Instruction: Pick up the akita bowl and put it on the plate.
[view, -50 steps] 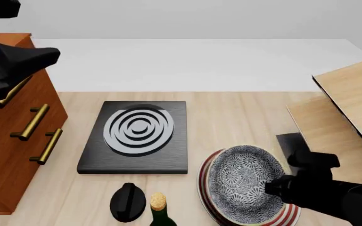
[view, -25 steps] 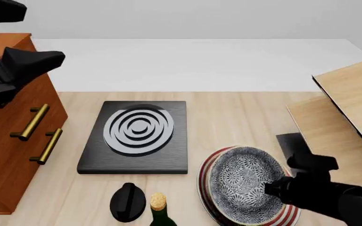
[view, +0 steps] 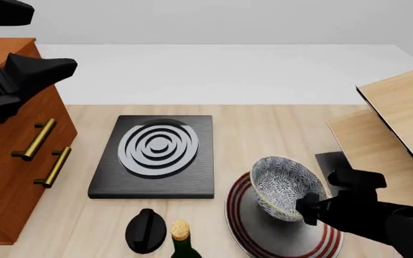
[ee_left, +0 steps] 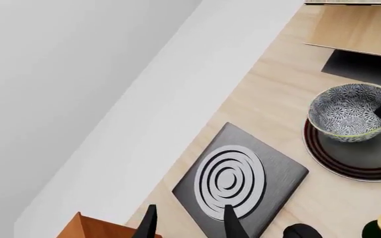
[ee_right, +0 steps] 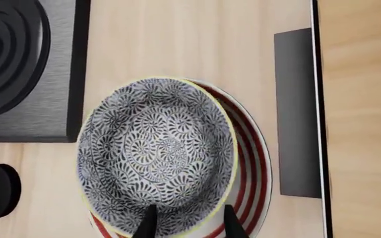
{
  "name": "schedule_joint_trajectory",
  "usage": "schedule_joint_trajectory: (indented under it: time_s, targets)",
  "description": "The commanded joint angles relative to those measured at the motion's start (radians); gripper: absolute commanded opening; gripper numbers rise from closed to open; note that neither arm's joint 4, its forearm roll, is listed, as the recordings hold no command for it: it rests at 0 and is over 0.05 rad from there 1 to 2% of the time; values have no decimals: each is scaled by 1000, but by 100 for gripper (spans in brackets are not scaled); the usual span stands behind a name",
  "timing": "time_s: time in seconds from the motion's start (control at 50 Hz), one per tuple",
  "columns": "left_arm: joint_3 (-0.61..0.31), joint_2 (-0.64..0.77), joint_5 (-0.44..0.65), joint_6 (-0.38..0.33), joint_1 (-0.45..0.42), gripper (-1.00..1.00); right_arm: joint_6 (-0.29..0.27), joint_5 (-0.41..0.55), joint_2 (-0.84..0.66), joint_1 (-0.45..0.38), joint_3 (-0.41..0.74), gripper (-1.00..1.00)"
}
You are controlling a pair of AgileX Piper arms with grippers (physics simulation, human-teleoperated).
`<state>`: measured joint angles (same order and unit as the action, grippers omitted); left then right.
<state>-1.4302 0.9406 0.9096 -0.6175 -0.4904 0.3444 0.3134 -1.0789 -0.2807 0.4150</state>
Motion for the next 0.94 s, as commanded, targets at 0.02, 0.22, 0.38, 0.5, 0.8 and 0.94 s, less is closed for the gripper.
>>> schedule_joint_trajectory:
  time_s: [0.02,0.22,0.38,0.5,0.8,0.94]
  targets:
    - [96,-4,17,28,-33,100,-4,18,7,3,19,100]
    - [82,-4,25,25,-35,100,-67,151,71,33,144,100]
    - [73,-10,34,25,-31,100,-117,262,134,54,251,100]
    - [68,-22,43,25,-26,100,-162,330,191,53,330,100]
    - [55,-67,57,44,-29,100,-257,234,461,57,264,100]
    - [67,-119,56,73,-22,100,-385,213,598,149,273,100]
